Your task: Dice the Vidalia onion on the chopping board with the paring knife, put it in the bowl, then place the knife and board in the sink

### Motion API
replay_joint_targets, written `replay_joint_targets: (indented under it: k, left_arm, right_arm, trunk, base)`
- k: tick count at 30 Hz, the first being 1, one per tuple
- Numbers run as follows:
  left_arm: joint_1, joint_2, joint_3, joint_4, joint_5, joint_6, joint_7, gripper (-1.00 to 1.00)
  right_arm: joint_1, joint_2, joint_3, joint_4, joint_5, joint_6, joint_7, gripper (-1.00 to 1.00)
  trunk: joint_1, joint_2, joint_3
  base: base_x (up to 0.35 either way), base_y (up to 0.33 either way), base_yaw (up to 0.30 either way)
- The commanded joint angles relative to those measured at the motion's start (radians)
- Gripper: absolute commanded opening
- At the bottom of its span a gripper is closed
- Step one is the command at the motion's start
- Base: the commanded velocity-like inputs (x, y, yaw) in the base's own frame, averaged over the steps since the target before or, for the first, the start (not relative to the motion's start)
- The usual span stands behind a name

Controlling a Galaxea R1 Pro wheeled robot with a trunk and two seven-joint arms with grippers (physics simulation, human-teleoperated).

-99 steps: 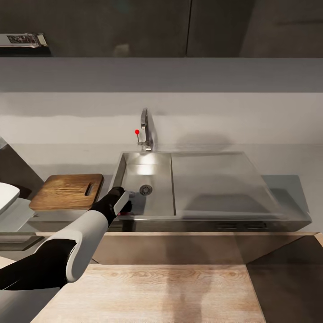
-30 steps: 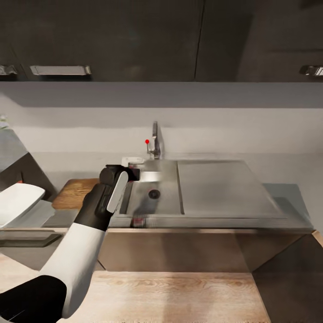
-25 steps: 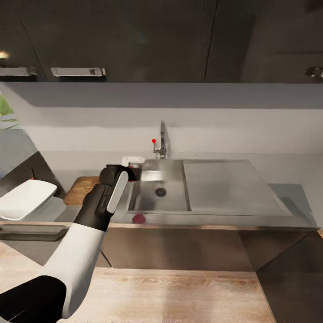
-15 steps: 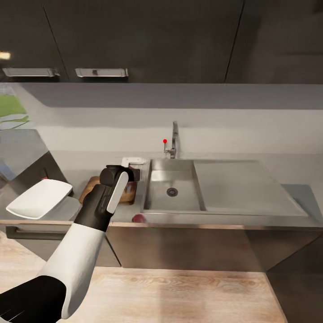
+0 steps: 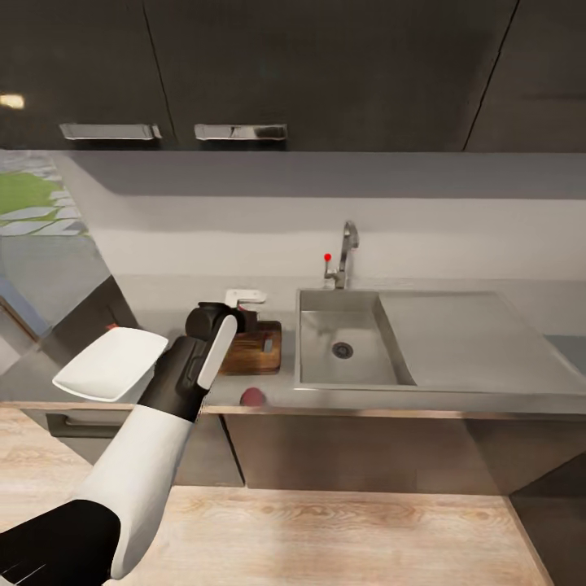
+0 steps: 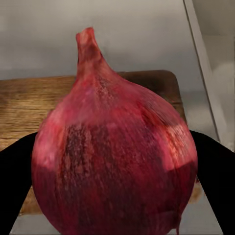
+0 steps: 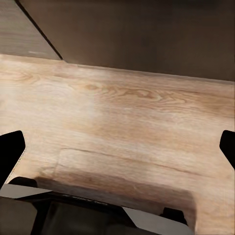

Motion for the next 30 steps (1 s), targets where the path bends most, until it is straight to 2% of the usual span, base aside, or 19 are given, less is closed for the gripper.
replay_joint_targets:
  k: [1, 7, 18, 23, 30]
  left_arm:
    - [-0.001, 0.0, -0.004, 0.002, 0.009, 0.003, 0.01, -1.0]
    - [-0.001, 0.0, -0.04, 0.03, 0.009, 0.003, 0.01, -1.0]
    - [0.0, 0.001, -0.043, 0.034, 0.009, 0.003, 0.01, -1.0]
    - [0.022, 0.001, -0.043, 0.033, 0.009, 0.001, 0.01, -1.0]
    - [0.027, 0.001, -0.043, 0.031, 0.009, 0.001, 0.01, -1.0]
  right_arm:
    - [0.0, 0.001, -0.003, -0.002, 0.01, -0.001, 0.002, 1.0]
    - [0.0, 0.0, -0.003, -0.002, 0.01, -0.001, 0.002, 1.0]
    - [0.0, 0.001, -0.003, -0.002, 0.01, -0.001, 0.002, 1.0]
    - [0.0, 0.001, -0.003, -0.002, 0.01, -0.001, 0.002, 1.0]
    - [0.0, 0.001, -0.003, -0.002, 0.01, -0.001, 0.001, 1.0]
  trunk:
    - [0.001, -0.002, -0.002]
    - [0.001, -0.002, -0.005]
    - [0.001, -0.002, -0.018]
    - [0.001, -0.002, -0.024]
    - [0.001, -0.002, -0.032]
  base:
    - [0.001, 0.317, 0.0]
    - [0.0, 0.241, -0.07]
    - [0.0, 0.012, -0.13]
    - [0.0, 0.014, -0.078]
    - [0.0, 0.247, 0.064]
